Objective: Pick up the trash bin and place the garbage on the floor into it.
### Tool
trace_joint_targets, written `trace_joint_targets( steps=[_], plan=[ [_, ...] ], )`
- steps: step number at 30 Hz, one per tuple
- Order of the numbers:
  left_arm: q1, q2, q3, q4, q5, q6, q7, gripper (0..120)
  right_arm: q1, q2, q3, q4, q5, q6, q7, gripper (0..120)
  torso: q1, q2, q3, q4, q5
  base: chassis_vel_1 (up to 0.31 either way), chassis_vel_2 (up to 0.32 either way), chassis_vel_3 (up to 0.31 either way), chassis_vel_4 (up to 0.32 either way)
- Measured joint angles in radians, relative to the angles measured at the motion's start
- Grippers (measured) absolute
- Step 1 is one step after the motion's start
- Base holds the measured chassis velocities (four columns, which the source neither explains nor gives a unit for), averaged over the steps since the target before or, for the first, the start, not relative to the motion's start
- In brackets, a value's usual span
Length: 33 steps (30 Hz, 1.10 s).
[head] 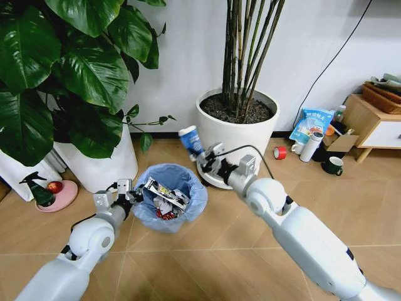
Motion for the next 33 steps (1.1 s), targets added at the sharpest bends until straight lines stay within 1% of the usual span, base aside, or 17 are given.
trace_joint_targets(
  steps=[2,3,6,7,9,10,14,15,16,17,19,20,22,24,25,28,33],
  plan=[
    [-0.002,0.002,0.001,-0.002,-0.001,0.001,-0.001,0,0.003,-0.005,-0.023,0.0,-0.004,-0.005,-0.001,7,0.0,0.0,0.0,0.0,0.0002,0.0,0.0,0.0,0.0],
    [-0.002,0.003,0.001,-0.006,-0.002,0.001,-0.002,0,0.008,-0.005,-0.046,0.0,-0.014,-0.024,0.001,8,0.0,0.0,0.0,0.0001,0.0001,0.0,0.0,0.0,0.0],
    [-0.001,0.004,0.001,-0.01,-0.003,0.001,-0.002,0,0.018,0.008,-0.077,-0.001,-0.02,-0.059,0.01,19,0.0,0.0,0.0,0.0001,0.0,0.0,0.0,0.0,0.0],
    [-0.001,0.004,0.001,-0.01,-0.003,0.001,-0.002,0,0.018,0.008,-0.077,-0.001,-0.02,-0.059,0.01,19,0.0,0.0,0.0,0.0001,0.0,0.0,0.0,0.0,0.0],
    [0.001,0.005,-0.001,-0.011,-0.003,0.001,-0.002,0,0.024,0.022,-0.095,-0.004,-0.021,-0.067,0.016,28,0.0,0.0,0.0,0.0002,0.0,0.0,0.0,0.0,0.0],
    [0.002,0.006,-0.002,-0.012,-0.003,0.001,-0.002,0,0.029,0.033,-0.106,-0.008,-0.021,-0.07,0.018,35,0.0,0.0,0.0,0.0003,-0.0001,0.0,0.0,0.0,0.0],
    [0.002,0.009,-0.005,-0.013,-0.004,0.001,-0.002,0,0.032,0.042,-0.116,-0.014,-0.022,-0.071,0.023,43,0.0,0.0,0.0,0.0003,0.0,0.0,0.0,0.0,0.0],
    [0.002,0.01,-0.006,-0.013,-0.005,0.001,-0.001,0,0.033,0.046,-0.119,-0.016,-0.023,-0.071,0.025,52,0.0,0.0,0.0,0.0002,0.0,0.0,0.0,0.0,0.0],
    [0.002,0.01,-0.006,-0.013,-0.005,0.001,-0.001,0,0.033,0.046,-0.119,-0.016,-0.023,-0.071,0.025,52,0.0,0.0,0.0,0.0002,0.0,0.0,0.0,0.0,0.0],
    [0.001,0.011,-0.007,-0.013,-0.006,0.001,-0.001,0,0.033,0.048,-0.122,-0.018,-0.024,-0.071,0.026,58,0.0,0.0,0.0,0.0002,0.0,0.0,0.0,0.0,0.0],
    [-0.003,0.012,-0.007,-0.013,-0.007,0.001,0.001,0,0.035,0.05,-0.125,-0.023,-0.025,-0.067,0.029,66,0.0,0.0,0.0,0.0001,0.0,0.0,0.0,0.0,0.0],
    [-0.003,0.012,-0.007,-0.013,-0.007,0.001,0.001,0,0.035,0.05,-0.125,-0.023,-0.025,-0.067,0.029,66,0.0,0.0,0.0,0.0001,0.0,0.0,0.0,0.0,0.0],
    [-0.009,0.01,-0.008,-0.01,-0.009,0.001,0.002,0,0.037,0.054,-0.123,-0.025,-0.026,-0.064,0.036,78,0.0,0.0,0.0,0.0001,0.0,0.0,0.0,0.0,0.0],
    [-0.013,0.006,-0.008,-0.005,-0.009,0.001,0.002,0,0.038,0.062,-0.108,-0.022,-0.024,-0.062,0.056,86,0.0,0.0,0.0,0.0001,0.0,0.0,0.0,0.0,0.0],
    [-0.013,0.006,-0.008,-0.005,-0.009,0.001,0.002,0,0.038,0.062,-0.108,-0.022,-0.024,-0.062,0.056,86,0.0,0.0,0.0,0.0001,0.0,0.0,0.0,0.0,0.0],
    [-0.015,0.004,-0.009,-0.002,-0.008,0.001,0.005,0,0.035,0.061,-0.068,-0.011,-0.016,-0.059,0.109,98,0.0,0.0,0.0,0.0003,0.0,0.0,0.0,0.0,0.0],
    [-0.007,0.006,-0.022,-0.003,0.001,0.0,0.014,0,0.011,0.022,-0.011,0.008,0.0,-0.057,0.16,100,0.0,0.0,0.0,-0.0003,0.0001,0.0,0.0,0.0,0.0]
  ],
)
